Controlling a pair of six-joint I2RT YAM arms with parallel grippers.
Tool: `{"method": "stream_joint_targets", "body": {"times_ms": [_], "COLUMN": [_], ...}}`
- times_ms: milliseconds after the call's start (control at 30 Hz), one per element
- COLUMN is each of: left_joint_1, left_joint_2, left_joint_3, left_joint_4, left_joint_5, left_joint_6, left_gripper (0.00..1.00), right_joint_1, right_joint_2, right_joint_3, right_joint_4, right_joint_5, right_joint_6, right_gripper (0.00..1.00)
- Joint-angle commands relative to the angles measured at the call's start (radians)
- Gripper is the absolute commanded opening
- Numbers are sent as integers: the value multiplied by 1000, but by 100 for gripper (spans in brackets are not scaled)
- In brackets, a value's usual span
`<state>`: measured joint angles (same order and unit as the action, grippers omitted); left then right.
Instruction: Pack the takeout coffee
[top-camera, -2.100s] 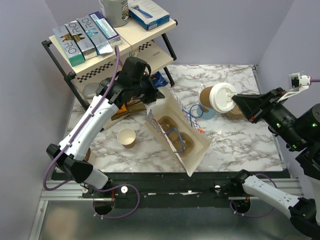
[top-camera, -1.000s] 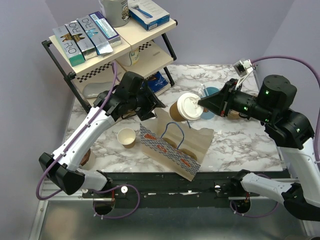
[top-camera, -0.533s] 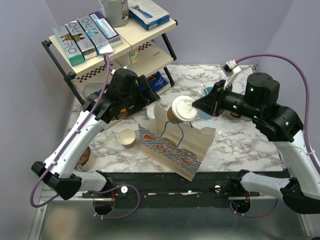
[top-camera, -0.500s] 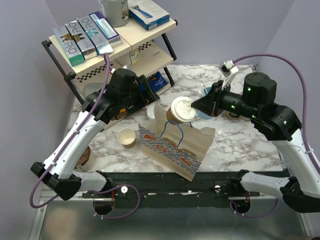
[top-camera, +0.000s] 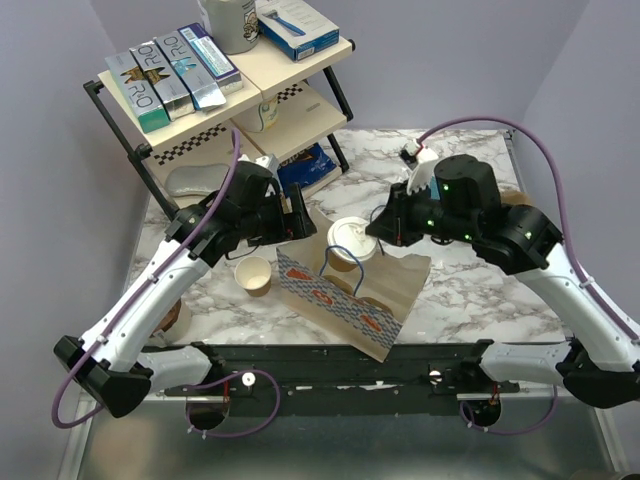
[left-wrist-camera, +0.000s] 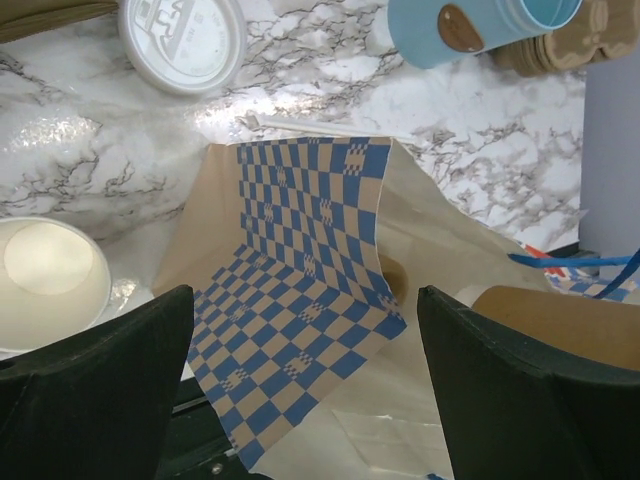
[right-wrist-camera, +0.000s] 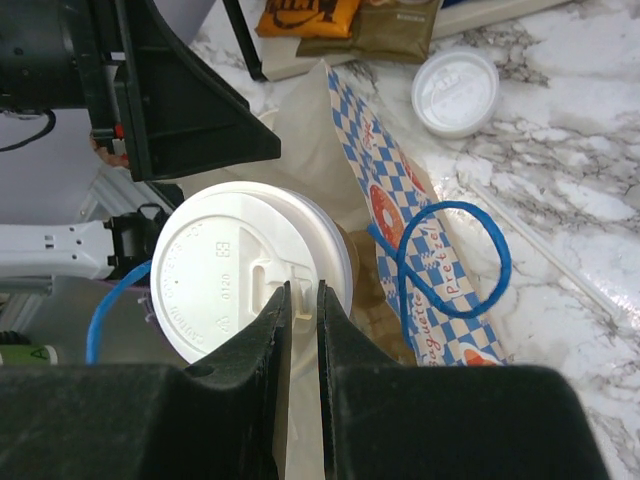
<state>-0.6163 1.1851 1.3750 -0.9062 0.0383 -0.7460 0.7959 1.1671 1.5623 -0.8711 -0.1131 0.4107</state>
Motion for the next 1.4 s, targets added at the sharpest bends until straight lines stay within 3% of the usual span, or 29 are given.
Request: {"method": "stream_joint_targets", "body": {"times_ms": [0, 100, 200, 333, 633, 867, 1067, 1367], "left_joint_1": [-10, -10, -14, -22, -36, -52, -53, -56], "left_joint_2": [-51, -61, -71, -93, -116, -159, -183, -208], "left_joint_3": [-36, -50, -70, -97, -140, -192, -235, -277], "left_joint_4": [50, 44, 46, 66, 102, 158, 181, 213], "left_joint_5": [37, 23, 15, 25, 37, 3, 5, -5], "left_joint_6": [92, 105, 111, 111, 94, 48, 36, 5], "left_gripper": [99, 98, 84, 56, 29, 20, 16, 16], "right_joint_1": [31, 55, 91, 121, 175, 215, 218, 227], "right_joint_2": [31, 40, 68, 89, 138, 200, 213, 233], "right_joint_3": [-5, -19, -7, -14, -48, -61, -156, -231], "right_joint_4": [-48, -39, -71, -75, -17, 23, 145, 241], "right_joint_5": [92, 105, 193, 265, 366, 438, 397, 385], "right_joint_6": [51, 79, 100, 134, 183, 211, 209, 195], "right_gripper": [1, 1, 1, 1, 1, 1, 1, 1]}}
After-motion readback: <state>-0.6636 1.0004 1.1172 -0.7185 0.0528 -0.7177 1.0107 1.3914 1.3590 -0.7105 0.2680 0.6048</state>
